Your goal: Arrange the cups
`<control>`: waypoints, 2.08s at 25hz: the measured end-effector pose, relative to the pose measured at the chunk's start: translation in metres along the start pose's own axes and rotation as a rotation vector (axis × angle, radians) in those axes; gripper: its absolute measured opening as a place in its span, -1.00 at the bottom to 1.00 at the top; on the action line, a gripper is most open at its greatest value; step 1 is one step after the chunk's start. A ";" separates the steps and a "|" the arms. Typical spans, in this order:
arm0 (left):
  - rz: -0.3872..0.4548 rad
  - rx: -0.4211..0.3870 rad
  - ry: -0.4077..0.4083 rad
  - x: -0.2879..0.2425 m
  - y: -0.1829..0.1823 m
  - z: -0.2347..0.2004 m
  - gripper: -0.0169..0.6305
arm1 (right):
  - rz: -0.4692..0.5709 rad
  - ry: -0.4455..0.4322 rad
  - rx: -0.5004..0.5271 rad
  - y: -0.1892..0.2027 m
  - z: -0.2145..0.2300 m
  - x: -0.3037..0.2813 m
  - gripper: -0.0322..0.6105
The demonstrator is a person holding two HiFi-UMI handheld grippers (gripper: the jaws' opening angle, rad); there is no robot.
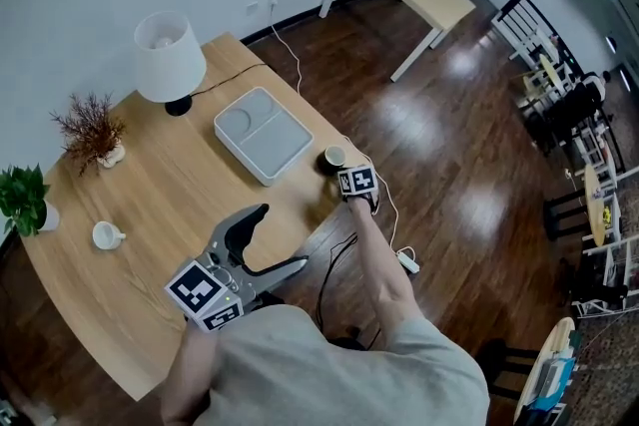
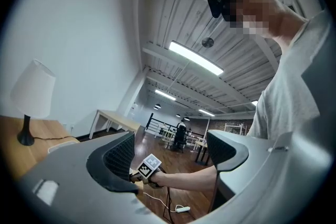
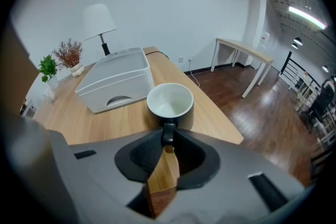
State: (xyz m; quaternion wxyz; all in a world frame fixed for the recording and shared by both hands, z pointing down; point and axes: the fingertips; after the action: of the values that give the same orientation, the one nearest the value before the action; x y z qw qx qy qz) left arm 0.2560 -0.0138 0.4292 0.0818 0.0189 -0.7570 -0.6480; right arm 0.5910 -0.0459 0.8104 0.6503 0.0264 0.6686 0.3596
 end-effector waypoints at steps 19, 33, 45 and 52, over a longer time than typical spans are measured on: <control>-0.011 -0.012 -0.135 0.036 -0.001 -0.011 0.35 | 0.280 -0.348 0.116 -0.197 -0.183 -0.004 -0.64; 0.014 -0.003 -0.259 0.089 -0.001 -0.032 0.35 | 0.292 -0.123 0.152 -0.207 -0.187 -0.050 -0.16; 0.054 0.043 -0.442 0.190 0.021 -0.031 0.35 | 0.644 -0.783 0.370 -0.141 -0.402 0.163 -0.33; 0.013 0.023 -0.810 0.343 0.041 -0.050 0.35 | 0.423 -0.967 0.693 -0.046 -0.576 0.149 -0.33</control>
State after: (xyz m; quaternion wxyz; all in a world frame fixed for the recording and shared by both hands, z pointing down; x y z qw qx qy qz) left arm -0.0712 -0.1018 0.5106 -0.2191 -0.2419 -0.7353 -0.5940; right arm 0.0763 -0.2619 0.5997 0.7475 0.5266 0.3572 0.1906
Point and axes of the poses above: the fingertips, and each gripper's own axes: x backward along the fingers, z to its right, y out of its underside, and after that the axes turned 12 degrees about -x, right-handed
